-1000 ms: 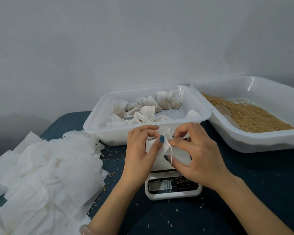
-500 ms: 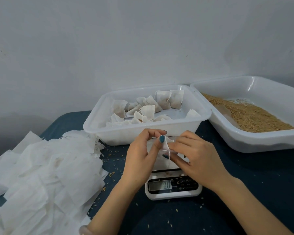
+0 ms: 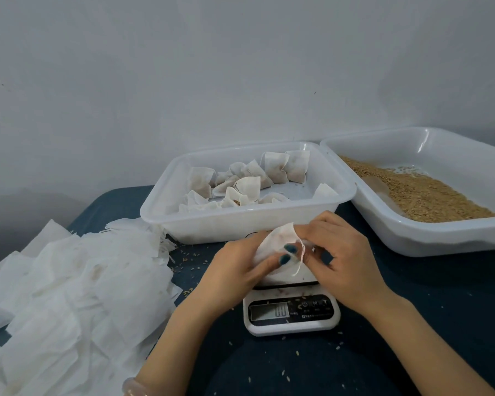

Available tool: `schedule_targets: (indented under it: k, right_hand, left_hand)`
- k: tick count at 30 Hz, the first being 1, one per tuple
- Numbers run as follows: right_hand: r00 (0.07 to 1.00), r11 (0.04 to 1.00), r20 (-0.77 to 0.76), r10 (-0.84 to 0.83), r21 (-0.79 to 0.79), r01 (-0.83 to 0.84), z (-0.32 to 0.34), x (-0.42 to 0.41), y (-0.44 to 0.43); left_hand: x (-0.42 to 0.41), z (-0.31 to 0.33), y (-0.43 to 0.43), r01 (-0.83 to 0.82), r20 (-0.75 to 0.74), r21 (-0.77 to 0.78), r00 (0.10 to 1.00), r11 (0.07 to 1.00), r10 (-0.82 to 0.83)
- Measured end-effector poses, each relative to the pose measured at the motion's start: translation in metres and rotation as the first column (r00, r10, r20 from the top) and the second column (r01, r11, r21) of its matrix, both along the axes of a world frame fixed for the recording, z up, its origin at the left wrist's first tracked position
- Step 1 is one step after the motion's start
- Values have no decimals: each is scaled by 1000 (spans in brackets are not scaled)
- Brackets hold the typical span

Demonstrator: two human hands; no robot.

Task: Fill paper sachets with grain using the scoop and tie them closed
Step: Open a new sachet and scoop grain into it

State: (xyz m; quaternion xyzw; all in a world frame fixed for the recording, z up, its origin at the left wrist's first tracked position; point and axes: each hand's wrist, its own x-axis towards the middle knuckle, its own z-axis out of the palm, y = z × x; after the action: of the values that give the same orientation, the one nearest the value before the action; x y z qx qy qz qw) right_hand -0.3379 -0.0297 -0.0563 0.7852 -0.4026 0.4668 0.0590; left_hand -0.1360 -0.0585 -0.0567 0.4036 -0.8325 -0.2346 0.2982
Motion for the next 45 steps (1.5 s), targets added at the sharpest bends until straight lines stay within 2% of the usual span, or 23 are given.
schedule_targets:
  k: [3,9,12,17,20,24,27,30,34,37,39,42,45]
  right_hand:
    - [1000,999,7,-28,-19,28,1,-2,-1]
    - [987,998,-158,-21,-62,11,-1,0,2]
    - [973,996,-231,-3,-88,-18,-3,3,3]
    - [966,991,-258,-1,-127,-33,-2,6,5]
    - [984,991,-177,17,-125,-39,0,7,6]
    - [998,991,45,43,-125,-37,2,5,7]
    - [974,983,167,-156,-68,169,10,-4,-1]
    - [905,915,137,-403,82,395,20,-23,-18]
    - [849,811,38,-527,323,489,37,-64,-42]
    - [798,635,-113,-592,543,549,44,-89,-56]
    - [765,546,-196,-613,596,590,47,-98,-63]
    - [728,501,-220,-650,596,627,49,-111,-70]
    - [660,358,-412,-628,600,715,49,-118,-69]
  left_hand:
    - [4,4,-2,-8,-12,-1,1000,1000,8]
    - [4,8,3,25,-42,56,999,998,-23]
    - [3,8,4,27,-21,48,999,998,-26]
    - [3,7,2,-22,46,3,999,1000,22]
    - [4,6,1,-68,32,-29,997,997,69]
    - [9,5,-4,-83,-12,-31,996,996,83]
    - [11,3,-5,-96,-77,3,992,995,96]
    - [11,1,-6,-94,-99,5,991,996,94]
    - [10,0,-6,-86,-105,-5,991,996,85]
    - [8,-2,-7,-91,-84,-3,992,996,90]
    - [8,-3,-7,-93,-74,0,993,996,92]
    - [8,-4,-7,-94,-71,4,993,996,94]
    - [8,-4,-7,-97,-83,5,992,995,97]
